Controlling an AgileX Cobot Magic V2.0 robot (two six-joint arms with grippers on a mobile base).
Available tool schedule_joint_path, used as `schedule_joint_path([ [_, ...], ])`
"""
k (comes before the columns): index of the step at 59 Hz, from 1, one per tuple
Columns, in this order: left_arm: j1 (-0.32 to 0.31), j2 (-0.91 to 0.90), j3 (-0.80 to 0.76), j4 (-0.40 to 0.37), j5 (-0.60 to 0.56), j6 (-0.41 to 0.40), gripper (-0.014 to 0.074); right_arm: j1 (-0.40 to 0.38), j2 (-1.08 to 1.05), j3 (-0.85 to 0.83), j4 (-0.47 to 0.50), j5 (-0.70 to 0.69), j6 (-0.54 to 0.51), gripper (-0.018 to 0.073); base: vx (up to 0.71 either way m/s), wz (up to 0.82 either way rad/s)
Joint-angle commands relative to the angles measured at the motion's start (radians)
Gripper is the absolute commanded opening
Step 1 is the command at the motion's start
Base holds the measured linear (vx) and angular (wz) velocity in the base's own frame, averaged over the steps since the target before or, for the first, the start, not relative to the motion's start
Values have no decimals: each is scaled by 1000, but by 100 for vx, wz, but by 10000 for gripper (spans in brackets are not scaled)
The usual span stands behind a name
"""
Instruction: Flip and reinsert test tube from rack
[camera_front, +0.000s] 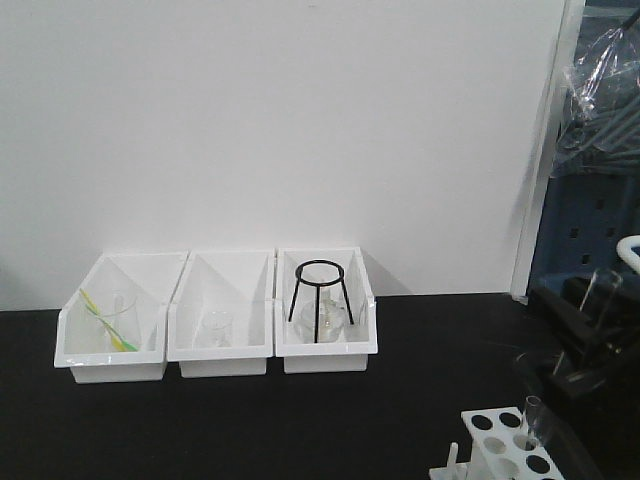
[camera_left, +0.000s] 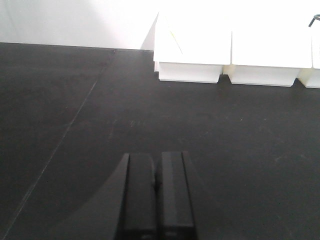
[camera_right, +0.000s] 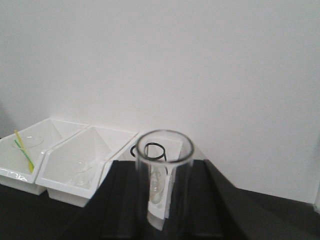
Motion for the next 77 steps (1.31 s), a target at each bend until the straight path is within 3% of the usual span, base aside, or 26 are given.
schedule_joint_path([
  [1,-7,-3,2,-4,-87,0,-6,-3,-16,59,295,-181,-167,-8,0,0],
  [5,-7,-3,2,-4,-87,0,-6,-3,-16,119,465,-272,-242,-8,0,0],
  [11,-7,-3,2,-4,-87,0,-6,-3,-16,179,560,-414,-341,-8,0,0],
  [19,-7,-3,2,-4,-87,0,-6,-3,-9,205,512,-451,-434,-8,0,0],
  [29,-7,-3,2,-4,-87,0,-6,-3,57,222,473,-469,-456,-8,0,0],
  [36,-7,-3,2,-4,-87,0,-6,-3,119,222,469,-556,-507,-8,0,0],
  [69,-7,-3,2,-4,-87,0,-6,-3,394,222,408,-679,-495,-8,0,0],
  [77,-7,-3,2,-4,-87,0,-6,-3,453,278,406,-835,-496,-8,0,0],
])
